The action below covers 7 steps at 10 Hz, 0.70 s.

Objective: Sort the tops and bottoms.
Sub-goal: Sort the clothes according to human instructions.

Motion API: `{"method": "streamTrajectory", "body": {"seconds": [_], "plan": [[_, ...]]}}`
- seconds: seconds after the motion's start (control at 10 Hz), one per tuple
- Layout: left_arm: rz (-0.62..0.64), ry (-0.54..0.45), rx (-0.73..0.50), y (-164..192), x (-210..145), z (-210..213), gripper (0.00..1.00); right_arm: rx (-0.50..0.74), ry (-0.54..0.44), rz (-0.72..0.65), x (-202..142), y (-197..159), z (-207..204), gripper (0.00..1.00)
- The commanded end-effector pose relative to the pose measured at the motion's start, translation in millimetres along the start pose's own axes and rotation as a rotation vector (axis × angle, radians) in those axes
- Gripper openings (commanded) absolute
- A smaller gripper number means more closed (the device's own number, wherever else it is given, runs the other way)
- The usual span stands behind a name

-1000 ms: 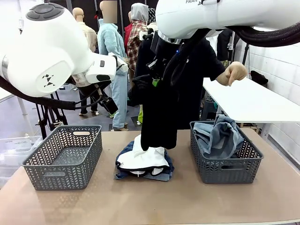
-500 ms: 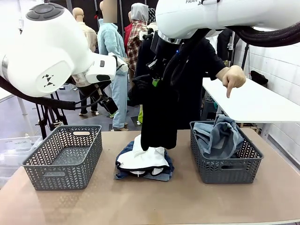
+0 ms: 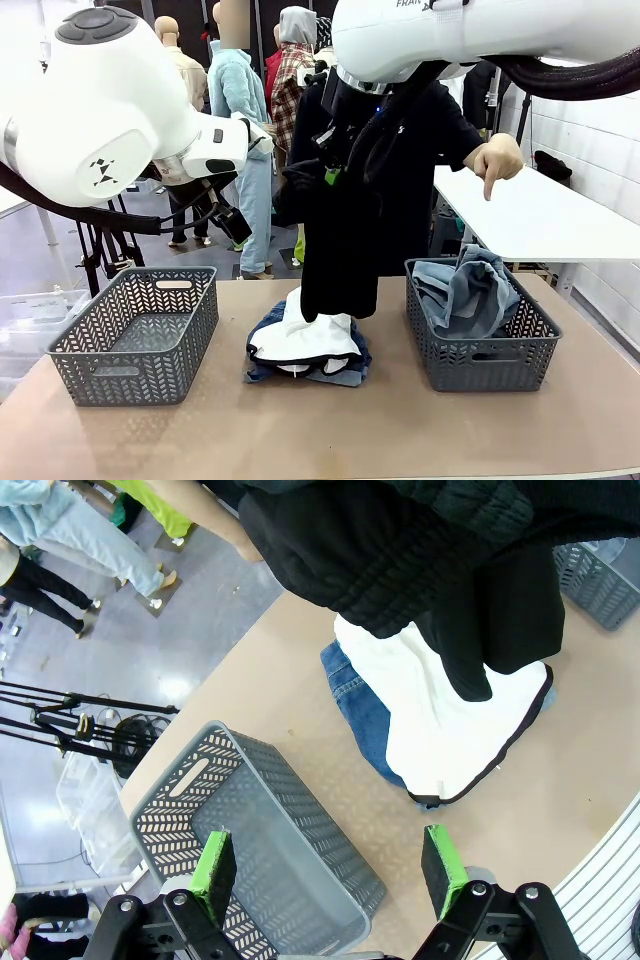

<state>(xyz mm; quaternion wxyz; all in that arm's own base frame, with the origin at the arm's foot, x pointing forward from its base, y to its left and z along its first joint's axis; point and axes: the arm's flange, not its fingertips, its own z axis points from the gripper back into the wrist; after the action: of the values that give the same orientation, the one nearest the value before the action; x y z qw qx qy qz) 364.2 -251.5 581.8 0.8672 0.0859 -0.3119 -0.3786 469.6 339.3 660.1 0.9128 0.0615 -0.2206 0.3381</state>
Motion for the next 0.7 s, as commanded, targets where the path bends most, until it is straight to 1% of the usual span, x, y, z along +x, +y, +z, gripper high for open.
{"method": "streamTrajectory", "body": {"seconds": [0.0,0.1,0.3,0.4,0.5,0.6], "plan": [[-0.006,0.01,0.001,1.8,0.4,1.7,0.97,-0.038,-0.018,-0.019,-2.1,-1.8,39.8,0.0],[-0.006,0.01,0.001,1.8,0.4,1.7,0.97,-0.06,-0.045,-0.046,-6.9,-6.8,62.6,0.0],[-0.006,0.01,0.001,1.8,0.4,1.7,0.97,-0.148,-0.095,-0.122,-28.2,-16.8,115.0,0.0],[-0.006,0.01,0.001,1.8,0.4,1.7,0.97,-0.185,-0.111,-0.169,-43.6,-26.5,132.0,0.0],[-0.006,0.01,0.001,1.8,0.4,1.7,0.97,-0.21,-0.129,-0.239,-66.9,-39.6,141.5,0.0],[-0.006,0.01,0.001,1.8,0.4,1.7,0.97,-0.211,-0.157,-0.307,-88.5,-50.3,142.0,0.0]]}}
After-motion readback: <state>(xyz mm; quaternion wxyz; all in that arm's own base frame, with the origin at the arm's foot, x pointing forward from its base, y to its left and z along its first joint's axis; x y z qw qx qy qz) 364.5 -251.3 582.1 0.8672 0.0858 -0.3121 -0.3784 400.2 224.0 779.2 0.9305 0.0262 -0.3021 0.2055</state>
